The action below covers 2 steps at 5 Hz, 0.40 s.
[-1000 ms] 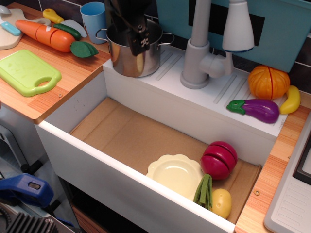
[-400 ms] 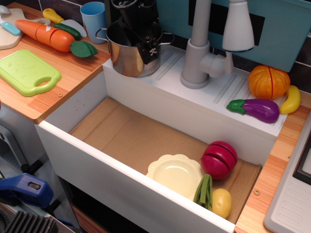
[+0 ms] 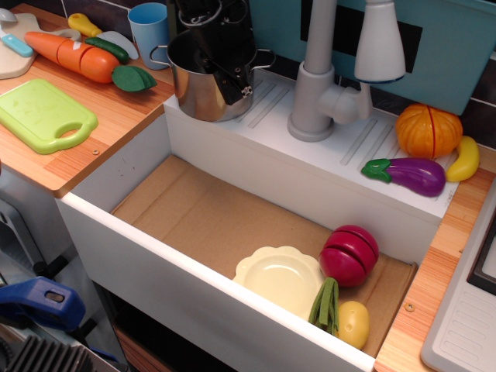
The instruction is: Put pot or pan in sink
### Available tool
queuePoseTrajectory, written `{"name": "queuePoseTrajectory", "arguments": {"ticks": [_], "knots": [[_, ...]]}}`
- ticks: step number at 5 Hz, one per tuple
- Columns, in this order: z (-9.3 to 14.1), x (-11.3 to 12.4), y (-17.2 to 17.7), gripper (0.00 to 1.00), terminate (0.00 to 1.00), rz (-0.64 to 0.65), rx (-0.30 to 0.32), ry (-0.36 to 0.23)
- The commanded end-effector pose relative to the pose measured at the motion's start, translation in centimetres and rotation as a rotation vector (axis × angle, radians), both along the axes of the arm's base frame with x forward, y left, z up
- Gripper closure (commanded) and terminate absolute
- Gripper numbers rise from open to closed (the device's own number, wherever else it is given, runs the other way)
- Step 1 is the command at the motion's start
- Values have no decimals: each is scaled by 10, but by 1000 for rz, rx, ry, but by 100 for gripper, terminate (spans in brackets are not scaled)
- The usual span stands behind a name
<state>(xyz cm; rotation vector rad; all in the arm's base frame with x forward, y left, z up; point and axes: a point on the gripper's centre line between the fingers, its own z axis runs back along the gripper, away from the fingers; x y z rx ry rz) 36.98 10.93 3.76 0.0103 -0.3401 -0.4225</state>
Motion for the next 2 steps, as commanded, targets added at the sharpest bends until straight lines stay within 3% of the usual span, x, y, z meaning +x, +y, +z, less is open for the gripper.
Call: {"name": "queuePoseTrajectory", "arguments": {"ticks": [1, 2], "knots": [[33, -5, -4, 100, 0, 68, 30, -7], [49, -26, -8, 100, 0, 158, 66, 31]]}}
